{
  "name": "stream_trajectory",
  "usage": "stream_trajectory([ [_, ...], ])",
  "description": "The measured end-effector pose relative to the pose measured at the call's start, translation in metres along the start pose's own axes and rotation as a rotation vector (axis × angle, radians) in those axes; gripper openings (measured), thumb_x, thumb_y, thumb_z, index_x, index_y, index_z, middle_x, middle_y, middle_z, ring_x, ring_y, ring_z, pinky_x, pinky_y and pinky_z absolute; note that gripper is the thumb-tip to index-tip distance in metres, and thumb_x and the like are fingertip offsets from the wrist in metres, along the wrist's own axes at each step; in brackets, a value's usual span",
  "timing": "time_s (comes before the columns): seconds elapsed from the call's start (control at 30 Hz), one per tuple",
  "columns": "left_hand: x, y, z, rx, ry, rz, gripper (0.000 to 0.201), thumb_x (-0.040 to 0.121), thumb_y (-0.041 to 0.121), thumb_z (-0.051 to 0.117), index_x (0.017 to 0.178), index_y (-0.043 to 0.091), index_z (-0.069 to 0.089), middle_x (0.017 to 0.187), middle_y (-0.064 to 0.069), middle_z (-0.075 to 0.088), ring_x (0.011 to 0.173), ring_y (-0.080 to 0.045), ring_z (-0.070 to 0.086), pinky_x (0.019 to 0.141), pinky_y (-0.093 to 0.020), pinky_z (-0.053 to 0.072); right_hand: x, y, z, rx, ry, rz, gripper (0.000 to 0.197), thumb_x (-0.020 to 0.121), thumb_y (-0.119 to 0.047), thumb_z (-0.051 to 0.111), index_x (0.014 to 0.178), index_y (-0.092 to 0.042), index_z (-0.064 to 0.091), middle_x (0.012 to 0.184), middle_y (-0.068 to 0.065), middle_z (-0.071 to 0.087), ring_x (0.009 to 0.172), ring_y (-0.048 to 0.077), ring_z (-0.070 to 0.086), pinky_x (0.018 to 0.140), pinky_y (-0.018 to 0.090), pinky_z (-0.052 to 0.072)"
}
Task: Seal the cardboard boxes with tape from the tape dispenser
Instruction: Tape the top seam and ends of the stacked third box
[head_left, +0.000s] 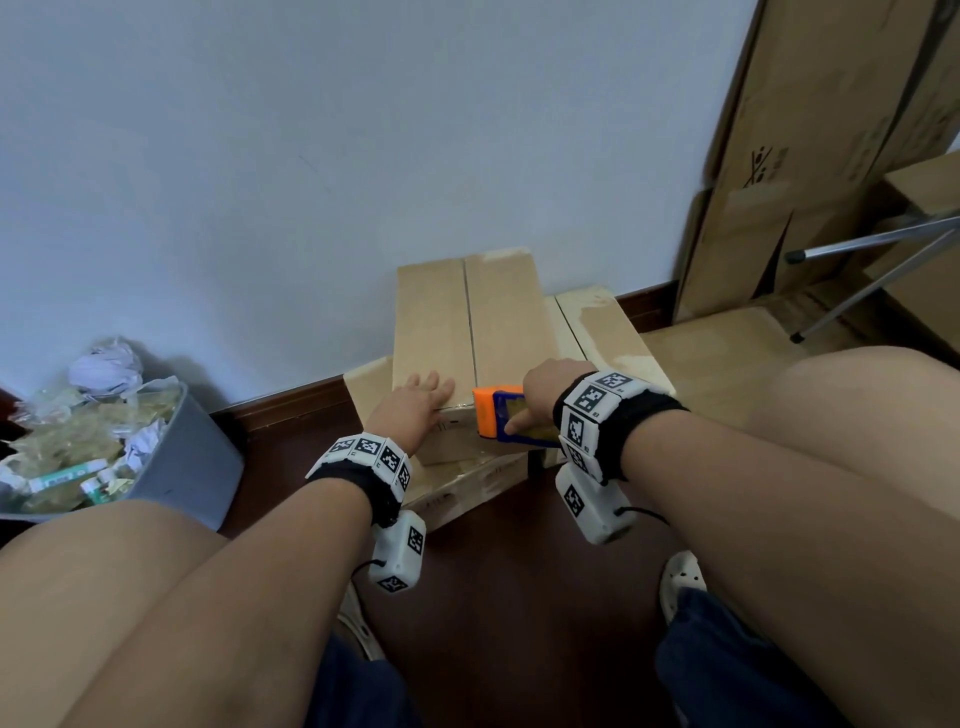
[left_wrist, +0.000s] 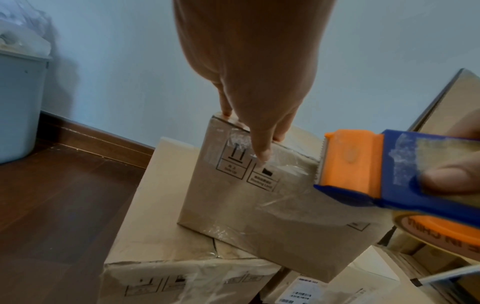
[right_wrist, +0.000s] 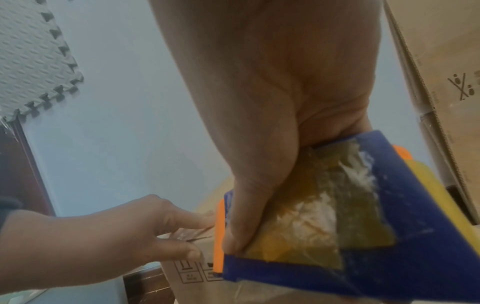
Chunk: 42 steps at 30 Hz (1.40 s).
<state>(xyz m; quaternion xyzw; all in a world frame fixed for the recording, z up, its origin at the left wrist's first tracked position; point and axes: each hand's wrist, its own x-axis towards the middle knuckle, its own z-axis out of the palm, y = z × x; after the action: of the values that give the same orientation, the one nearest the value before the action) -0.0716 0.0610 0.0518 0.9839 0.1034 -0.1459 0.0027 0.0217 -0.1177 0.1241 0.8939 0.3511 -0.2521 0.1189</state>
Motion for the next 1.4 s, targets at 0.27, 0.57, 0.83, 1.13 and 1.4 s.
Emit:
stream_trajectory([
  [0.27, 0.006, -0.005, 0.002, -0.015, -0.028, -0.004, 0.054, 0.102, 0.024, 0.040, 0.152, 0.023, 0.017, 0.160, -0.004, 0.014, 0.146, -0.030, 0.017, 0.114, -0.043, 0.028, 0.000, 0.021, 0.010, 0.037, 0.065, -0.017, 0.053, 0.082, -0.063, 0.061, 0.076, -0.011, 0.056, 0.061, 0.000, 0.050, 0.050, 0.014, 0.048, 0.044, 0.022, 0.035],
  [0.57, 0.000, -0.002, -0.001, -0.028, 0.019, -0.001, 0.053, 0.102, 0.022, 0.041, 0.152, 0.021, 0.022, 0.159, -0.006, 0.018, 0.144, -0.031, 0.022, 0.115, -0.038, 0.024, -0.004, 0.065, 0.016, 0.088, 0.041, 0.102, 0.060, 0.061, -0.076, 0.068, 0.067, -0.016, 0.062, 0.062, 0.002, 0.061, 0.057, 0.022, 0.060, 0.062, 0.033, 0.054],
  [0.83, -0.002, 0.011, -0.011, 0.080, 0.067, 0.010, 0.047, 0.100, 0.023, 0.044, 0.145, 0.017, 0.033, 0.145, -0.010, 0.040, 0.120, -0.031, 0.048, 0.097, -0.039, 0.042, -0.038, 0.109, 0.031, 0.155, 0.107, 0.143, 0.055, 0.080, -0.063, 0.063, 0.066, -0.012, 0.046, 0.066, 0.003, 0.050, 0.056, 0.017, 0.047, 0.051, 0.027, 0.037],
  [1.13, -0.015, 0.015, -0.008, -0.185, 0.149, -0.049, 0.047, 0.088, 0.035, 0.065, 0.126, 0.017, 0.043, 0.120, -0.007, 0.055, 0.105, -0.026, 0.057, 0.087, -0.036, 0.046, -0.030, 0.114, 0.040, 0.103, 0.218, 0.111, 0.051, 0.080, -0.065, 0.059, 0.086, -0.015, 0.059, 0.074, 0.001, 0.053, 0.072, 0.023, 0.057, 0.060, 0.026, 0.043],
  [1.4, -0.008, 0.021, -0.014, -0.110, 0.256, 0.044, 0.046, 0.085, 0.049, 0.062, 0.111, 0.013, 0.048, 0.115, -0.004, 0.055, 0.102, -0.022, 0.054, 0.088, -0.034, 0.045, -0.023, 0.106, 0.037, 0.084, 0.204, 0.164, 0.047, 0.081, -0.063, 0.058, 0.090, -0.017, 0.061, 0.076, 0.000, 0.055, 0.075, 0.022, 0.057, 0.067, 0.027, 0.046],
])
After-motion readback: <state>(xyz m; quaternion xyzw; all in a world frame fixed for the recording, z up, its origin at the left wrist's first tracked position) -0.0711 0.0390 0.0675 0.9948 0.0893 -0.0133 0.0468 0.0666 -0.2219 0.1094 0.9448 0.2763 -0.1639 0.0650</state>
